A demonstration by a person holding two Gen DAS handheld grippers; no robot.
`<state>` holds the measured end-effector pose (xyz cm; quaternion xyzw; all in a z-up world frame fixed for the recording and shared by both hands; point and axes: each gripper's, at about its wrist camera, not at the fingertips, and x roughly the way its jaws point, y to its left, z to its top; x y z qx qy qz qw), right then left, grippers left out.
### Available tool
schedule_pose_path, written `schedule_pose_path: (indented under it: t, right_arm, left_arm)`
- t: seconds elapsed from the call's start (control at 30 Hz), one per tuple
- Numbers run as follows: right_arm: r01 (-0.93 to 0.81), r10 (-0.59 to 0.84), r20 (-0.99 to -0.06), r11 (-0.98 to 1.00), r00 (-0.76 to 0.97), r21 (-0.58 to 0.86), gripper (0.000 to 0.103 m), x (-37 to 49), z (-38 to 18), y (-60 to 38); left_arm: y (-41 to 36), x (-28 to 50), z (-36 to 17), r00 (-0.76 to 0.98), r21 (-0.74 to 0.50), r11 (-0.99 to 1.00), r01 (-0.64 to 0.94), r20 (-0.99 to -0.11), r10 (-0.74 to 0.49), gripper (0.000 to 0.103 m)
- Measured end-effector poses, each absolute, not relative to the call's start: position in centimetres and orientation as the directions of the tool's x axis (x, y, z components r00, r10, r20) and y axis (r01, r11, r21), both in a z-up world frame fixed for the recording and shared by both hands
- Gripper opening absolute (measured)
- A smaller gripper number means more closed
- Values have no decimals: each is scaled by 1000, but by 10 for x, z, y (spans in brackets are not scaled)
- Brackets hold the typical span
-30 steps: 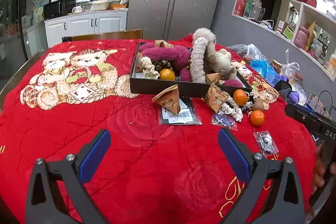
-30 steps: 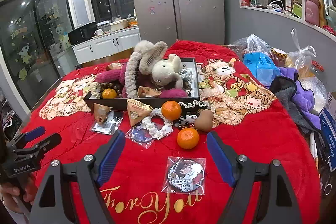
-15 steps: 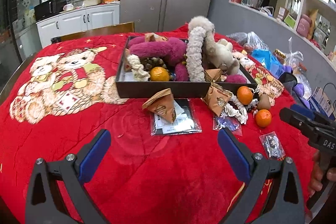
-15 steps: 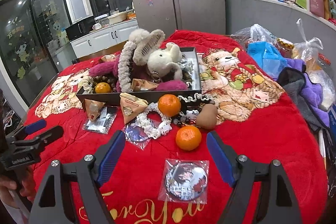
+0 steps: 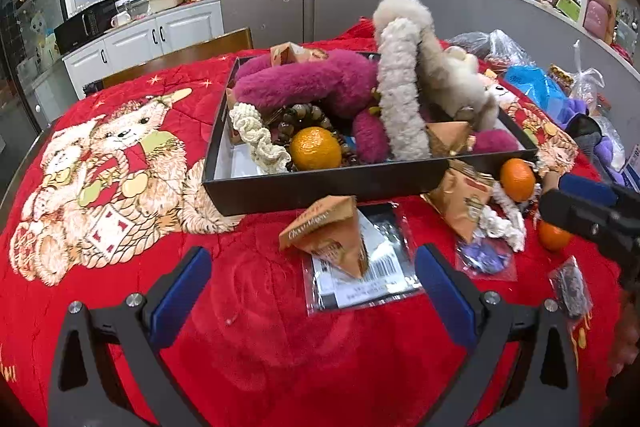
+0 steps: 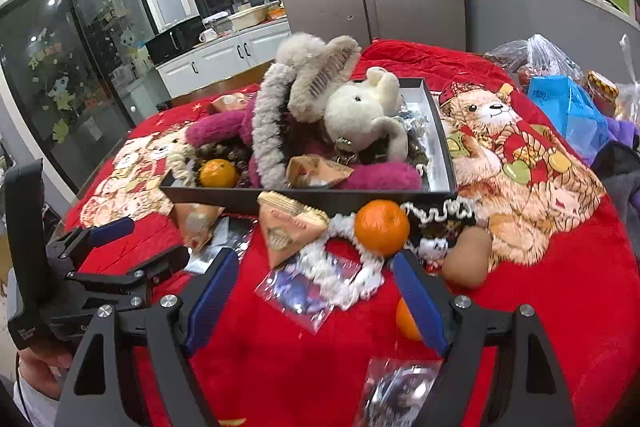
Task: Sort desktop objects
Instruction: 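Grasp a gold Choco Magic packet with the left tool while the right tool grasps a mandarin orange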
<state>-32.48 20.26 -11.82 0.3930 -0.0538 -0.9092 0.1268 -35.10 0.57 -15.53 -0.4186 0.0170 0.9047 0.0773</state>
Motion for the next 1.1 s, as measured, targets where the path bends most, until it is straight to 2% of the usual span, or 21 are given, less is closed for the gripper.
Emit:
schedule_pose_path:
  t: [0.27, 0.37, 0.7, 0.73, 0.77, 0.8, 0.83, 0.9, 0.93, 1.0, 1.1]
  right_arm:
    - [163, -190, -727, -981, -660, 107, 82, -360, -128, 199]
    - [154, -192, -735, -981, -650, 119, 82, -367, -138, 201]
    - [160, -198, -737, -979, -646, 123, 82, -369, -152, 203]
    - [160, -198, -737, -979, -646, 123, 81, -369, -152, 203]
    - [160, -197, -735, -980, -649, 122, 76, -368, -152, 203]
    - [155, -189, -732, -981, -655, 115, 72, -367, -152, 203]
    - [151, -184, -731, -982, -657, 112, 64, -367, -153, 204]
    - [127, -166, -729, -986, -664, 108, 52, -367, -152, 208]
    - [123, -162, -729, -987, -665, 107, 42, -367, -152, 209]
    - [117, -169, -730, -986, -662, 123, 39, -366, -152, 214]
    - [117, -178, -727, -984, -663, 134, 39, -364, -152, 215]
  left_arm:
    - [5, -376, -181, -584, -35, -985, -169, -801, 129, 101]
    - [4, -380, -183, -577, -68, -980, -187, -800, 166, 101]
    - [-6, -386, -193, -561, -92, -980, -179, -808, 178, 101]
    - [-6, -385, -192, -564, -86, -980, -178, -807, 173, 101]
    - [-5, -384, -192, -567, -80, -981, -176, -807, 167, 100]
    - [-5, -382, -191, -571, -77, -982, -172, -804, 163, 94]
    - [-5, -382, -190, -576, -80, -982, -169, -801, 164, 91]
    - [-6, -381, -187, -581, -98, -980, -170, -793, 180, 69]
    - [-7, -381, -186, -579, -115, -977, -180, -791, 200, 65]
    - [-7, -380, -184, -579, -125, -975, -182, -788, 209, 51]
    - [-8, -377, -182, -579, -134, -975, -180, -787, 215, 40]
